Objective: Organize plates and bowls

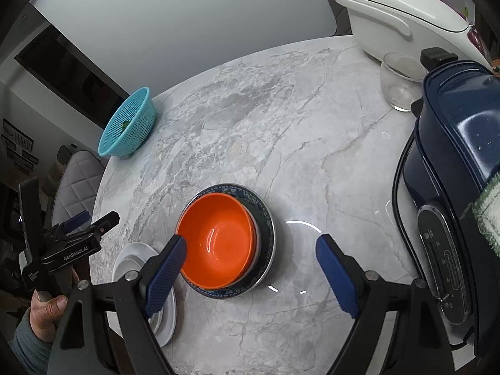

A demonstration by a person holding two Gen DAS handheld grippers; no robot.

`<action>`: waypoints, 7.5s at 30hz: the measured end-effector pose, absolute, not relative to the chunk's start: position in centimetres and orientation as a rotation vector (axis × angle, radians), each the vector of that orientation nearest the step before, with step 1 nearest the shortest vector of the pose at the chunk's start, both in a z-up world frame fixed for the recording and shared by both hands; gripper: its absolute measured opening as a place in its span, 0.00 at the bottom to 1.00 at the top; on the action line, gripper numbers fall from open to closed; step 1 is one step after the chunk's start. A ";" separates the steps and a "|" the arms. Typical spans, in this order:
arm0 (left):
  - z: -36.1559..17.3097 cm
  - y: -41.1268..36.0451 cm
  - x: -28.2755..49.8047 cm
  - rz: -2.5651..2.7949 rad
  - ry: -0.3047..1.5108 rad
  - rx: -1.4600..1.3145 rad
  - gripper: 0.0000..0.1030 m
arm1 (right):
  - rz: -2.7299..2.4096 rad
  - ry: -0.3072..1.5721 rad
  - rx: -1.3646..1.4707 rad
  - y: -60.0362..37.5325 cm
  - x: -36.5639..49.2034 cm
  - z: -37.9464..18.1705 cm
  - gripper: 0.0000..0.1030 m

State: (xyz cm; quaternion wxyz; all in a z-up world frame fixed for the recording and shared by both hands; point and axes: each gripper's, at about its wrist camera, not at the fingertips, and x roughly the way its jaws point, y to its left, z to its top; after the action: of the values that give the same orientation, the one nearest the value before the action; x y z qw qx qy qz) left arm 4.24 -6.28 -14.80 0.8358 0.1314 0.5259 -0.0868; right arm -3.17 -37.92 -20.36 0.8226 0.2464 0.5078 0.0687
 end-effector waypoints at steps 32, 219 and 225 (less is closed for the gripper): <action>-26.1 -10.0 6.9 -0.462 1.419 0.299 0.48 | 0.315 1.357 0.502 -38.7 2.0 -30.0 0.46; -5.7 5.4 -10.5 0.195 1.046 -0.020 0.96 | 0.358 0.922 0.068 -17.5 -9.2 -10.1 1.00; -5.9 6.4 -10.4 0.196 1.061 -0.060 0.96 | 0.322 0.918 0.068 -17.2 -9.1 -9.9 1.00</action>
State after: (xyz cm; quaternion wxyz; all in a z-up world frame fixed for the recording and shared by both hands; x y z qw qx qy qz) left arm -10.38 6.42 -5.92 0.8576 -0.0287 0.5050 0.0934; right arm -9.12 -17.24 -9.92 0.8834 0.0326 0.4411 0.1547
